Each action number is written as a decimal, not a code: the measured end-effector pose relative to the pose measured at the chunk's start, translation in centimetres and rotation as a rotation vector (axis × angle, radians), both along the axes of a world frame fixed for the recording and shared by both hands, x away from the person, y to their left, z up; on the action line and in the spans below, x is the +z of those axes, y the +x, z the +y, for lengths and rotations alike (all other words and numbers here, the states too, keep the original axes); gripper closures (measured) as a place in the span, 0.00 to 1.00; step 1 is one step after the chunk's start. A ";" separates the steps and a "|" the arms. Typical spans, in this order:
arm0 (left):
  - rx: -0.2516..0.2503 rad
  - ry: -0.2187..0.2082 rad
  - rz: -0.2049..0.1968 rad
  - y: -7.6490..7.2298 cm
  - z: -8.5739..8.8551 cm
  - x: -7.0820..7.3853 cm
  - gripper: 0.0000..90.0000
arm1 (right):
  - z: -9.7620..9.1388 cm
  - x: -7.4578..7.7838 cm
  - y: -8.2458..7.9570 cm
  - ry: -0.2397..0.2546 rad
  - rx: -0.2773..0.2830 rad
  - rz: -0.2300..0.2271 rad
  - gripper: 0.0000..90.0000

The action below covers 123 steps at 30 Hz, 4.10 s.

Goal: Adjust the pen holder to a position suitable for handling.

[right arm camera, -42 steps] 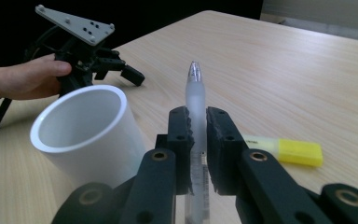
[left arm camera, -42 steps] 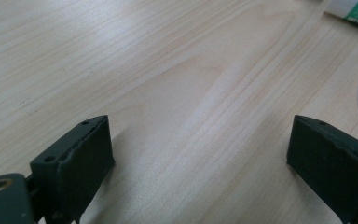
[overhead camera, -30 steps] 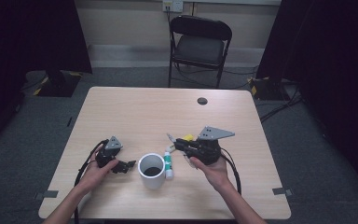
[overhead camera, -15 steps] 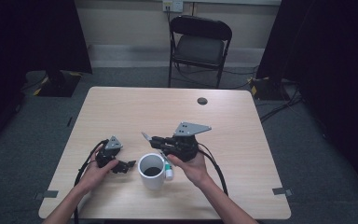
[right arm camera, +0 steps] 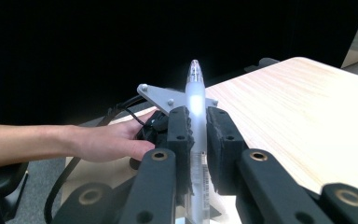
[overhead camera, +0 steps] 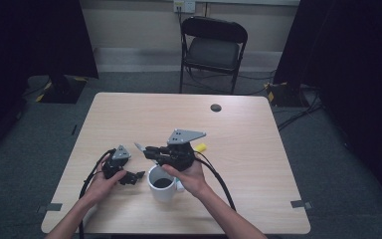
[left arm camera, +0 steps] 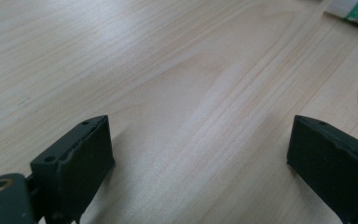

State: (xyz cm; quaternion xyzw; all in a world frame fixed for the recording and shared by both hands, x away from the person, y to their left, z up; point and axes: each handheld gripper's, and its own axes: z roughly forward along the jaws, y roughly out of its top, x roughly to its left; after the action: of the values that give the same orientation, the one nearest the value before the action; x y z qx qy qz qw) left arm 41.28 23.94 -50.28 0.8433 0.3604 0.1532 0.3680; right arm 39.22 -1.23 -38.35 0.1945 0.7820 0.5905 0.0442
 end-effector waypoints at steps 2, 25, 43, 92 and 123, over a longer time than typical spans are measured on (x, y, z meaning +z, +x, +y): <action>0.000 0.000 0.000 0.0 0.0 0.0 0.07 | 0.4 -0.2 0.0 -0.003 0.009 0.008 0.90; 0.000 0.000 0.000 0.0 0.0 0.0 0.07 | 0.7 -1.4 0.0 -0.021 0.007 0.031 0.89; 0.000 0.000 0.001 0.0 0.0 0.0 0.07 | 0.0 -1.9 -0.3 -0.066 -0.006 0.032 0.88; -0.005 0.008 0.001 0.0 0.0 0.0 0.07 | -6.0 -0.6 -0.6 -0.098 -0.130 -0.003 0.79; -0.004 0.008 0.000 0.0 0.0 0.0 0.07 | -7.6 -8.2 2.7 -0.293 -0.231 0.123 0.59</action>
State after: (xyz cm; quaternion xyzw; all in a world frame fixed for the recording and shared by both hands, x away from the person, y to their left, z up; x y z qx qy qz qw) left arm 41.29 23.98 -50.25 0.8456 0.3580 0.1538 0.3649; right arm 41.95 -8.81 -46.60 0.3100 0.8333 0.4485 0.0917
